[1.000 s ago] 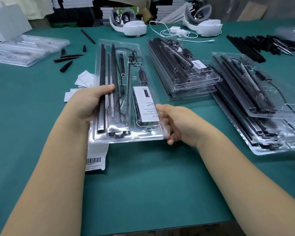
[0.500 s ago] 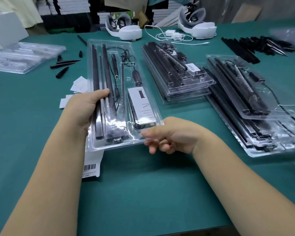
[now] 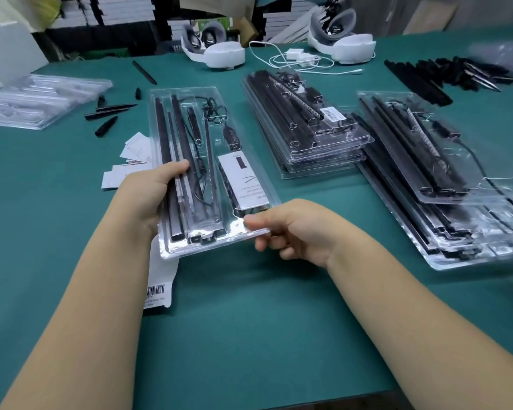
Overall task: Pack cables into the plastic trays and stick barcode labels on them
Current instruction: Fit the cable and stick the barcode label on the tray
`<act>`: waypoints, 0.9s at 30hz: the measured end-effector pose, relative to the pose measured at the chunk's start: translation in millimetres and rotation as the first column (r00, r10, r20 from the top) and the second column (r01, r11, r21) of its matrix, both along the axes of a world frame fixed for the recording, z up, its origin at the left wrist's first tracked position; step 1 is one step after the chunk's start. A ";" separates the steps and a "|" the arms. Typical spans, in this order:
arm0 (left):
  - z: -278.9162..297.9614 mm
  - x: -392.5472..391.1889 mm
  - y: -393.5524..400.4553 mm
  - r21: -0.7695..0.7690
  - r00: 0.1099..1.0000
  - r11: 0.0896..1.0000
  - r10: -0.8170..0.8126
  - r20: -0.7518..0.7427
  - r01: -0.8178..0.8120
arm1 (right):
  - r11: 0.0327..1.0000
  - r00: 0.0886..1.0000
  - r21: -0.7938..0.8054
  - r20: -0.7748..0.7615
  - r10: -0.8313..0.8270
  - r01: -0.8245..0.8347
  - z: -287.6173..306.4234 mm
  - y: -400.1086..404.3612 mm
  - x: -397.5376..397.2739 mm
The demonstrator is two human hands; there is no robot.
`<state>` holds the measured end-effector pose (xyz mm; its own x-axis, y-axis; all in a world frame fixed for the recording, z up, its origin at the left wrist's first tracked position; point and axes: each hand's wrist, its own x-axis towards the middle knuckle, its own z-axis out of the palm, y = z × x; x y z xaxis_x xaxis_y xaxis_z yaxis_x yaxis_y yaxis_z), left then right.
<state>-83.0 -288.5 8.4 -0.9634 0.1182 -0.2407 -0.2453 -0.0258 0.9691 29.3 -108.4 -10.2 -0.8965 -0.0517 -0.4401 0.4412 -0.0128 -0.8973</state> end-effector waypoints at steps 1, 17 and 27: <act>-0.2 0.3 0.7 -0.003 1.000 1.000 0.003 -0.005 -0.003 | 1.000 1.000 -0.010 0.007 -0.014 0.014 -0.3 1.0 -0.2; -3.3 -2.1 2.5 0.009 1.000 1.000 0.001 0.016 -0.001 | 0.997 0.996 -0.028 -0.051 -0.078 0.077 0.1 -0.9 -3.7; -0.8 -5.4 -6.0 -0.017 0.995 0.995 -0.095 0.023 0.095 | 0.970 0.968 0.044 -0.098 -0.232 0.237 -0.7 4.5 -9.1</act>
